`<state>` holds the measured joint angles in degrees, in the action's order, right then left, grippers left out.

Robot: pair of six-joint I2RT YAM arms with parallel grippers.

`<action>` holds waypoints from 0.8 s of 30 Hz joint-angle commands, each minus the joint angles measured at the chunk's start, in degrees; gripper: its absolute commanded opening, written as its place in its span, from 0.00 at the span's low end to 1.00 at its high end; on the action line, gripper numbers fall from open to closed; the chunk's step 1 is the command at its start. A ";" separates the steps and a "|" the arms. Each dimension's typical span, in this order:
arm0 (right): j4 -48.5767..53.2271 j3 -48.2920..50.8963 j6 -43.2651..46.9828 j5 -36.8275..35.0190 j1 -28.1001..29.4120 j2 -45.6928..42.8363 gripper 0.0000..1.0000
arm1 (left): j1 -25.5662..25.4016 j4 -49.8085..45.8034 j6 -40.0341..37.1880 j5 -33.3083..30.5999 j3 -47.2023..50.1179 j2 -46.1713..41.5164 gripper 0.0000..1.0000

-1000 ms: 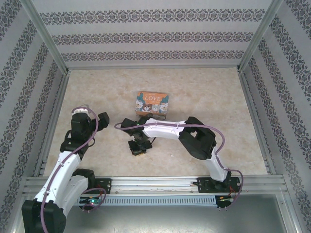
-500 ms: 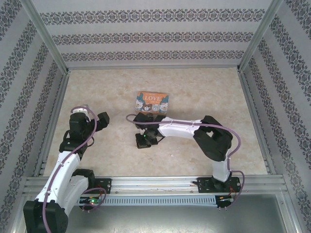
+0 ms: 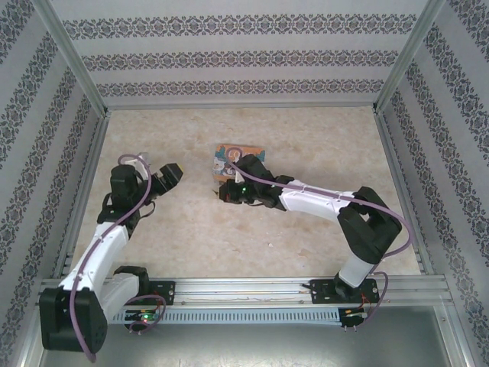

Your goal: Unlock a padlock with a key

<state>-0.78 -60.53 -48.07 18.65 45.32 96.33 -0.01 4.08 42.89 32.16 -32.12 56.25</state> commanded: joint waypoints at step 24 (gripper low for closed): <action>-12.55 1.30 1.32 -3.38 -2.33 -4.84 0.00 | -16.13 10.36 2.64 6.03 -12.88 16.24 0.56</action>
<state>-11.25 -59.77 -47.66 15.68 43.46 92.68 -15.18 11.49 46.13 38.76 -42.85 71.85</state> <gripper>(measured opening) 0.043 0.568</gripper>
